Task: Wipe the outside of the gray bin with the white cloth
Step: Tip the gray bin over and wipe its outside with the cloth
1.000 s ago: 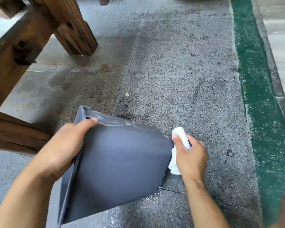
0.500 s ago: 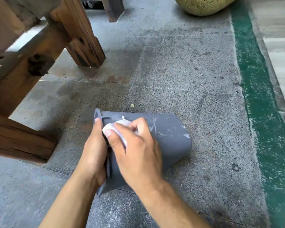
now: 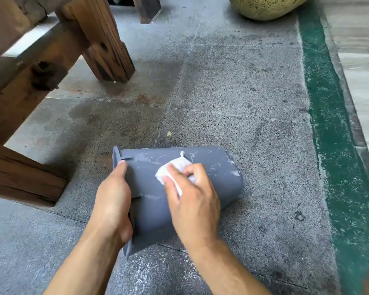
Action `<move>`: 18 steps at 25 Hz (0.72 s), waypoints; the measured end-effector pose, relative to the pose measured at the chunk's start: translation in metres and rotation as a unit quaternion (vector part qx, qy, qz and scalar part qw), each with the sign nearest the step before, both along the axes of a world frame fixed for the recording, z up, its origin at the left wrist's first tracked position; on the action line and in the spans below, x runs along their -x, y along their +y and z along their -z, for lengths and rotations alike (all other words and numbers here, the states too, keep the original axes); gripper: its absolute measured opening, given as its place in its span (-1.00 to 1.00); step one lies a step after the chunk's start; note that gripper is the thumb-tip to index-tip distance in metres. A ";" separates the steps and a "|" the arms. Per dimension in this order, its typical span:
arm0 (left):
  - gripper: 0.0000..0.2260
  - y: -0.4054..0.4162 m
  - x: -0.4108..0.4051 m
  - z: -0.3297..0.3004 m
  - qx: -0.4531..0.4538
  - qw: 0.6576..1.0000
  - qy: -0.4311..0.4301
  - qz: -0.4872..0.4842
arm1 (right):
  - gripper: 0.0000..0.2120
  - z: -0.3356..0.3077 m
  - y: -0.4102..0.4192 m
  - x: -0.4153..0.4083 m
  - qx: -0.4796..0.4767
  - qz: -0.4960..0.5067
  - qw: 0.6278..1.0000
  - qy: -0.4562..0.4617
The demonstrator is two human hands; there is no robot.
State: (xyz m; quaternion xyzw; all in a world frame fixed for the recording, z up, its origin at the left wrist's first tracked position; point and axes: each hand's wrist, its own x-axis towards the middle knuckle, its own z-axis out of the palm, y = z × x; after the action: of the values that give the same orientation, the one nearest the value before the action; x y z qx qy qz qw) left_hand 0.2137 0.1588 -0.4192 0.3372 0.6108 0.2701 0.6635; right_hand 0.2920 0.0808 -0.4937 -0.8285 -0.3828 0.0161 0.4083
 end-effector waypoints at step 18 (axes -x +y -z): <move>-0.73 0.016 -0.001 -0.004 0.018 0.999 -0.047 0.003 | -0.85 -0.035 -0.015 -0.050 -0.083 0.084 0.983 0.141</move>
State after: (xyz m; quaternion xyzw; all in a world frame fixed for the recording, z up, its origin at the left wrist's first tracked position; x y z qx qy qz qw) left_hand 0.2144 0.1752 -0.4150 0.3141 0.5824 0.2730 0.6983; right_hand 0.3416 0.0655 -0.4591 -0.8102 -0.2507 0.0669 0.5255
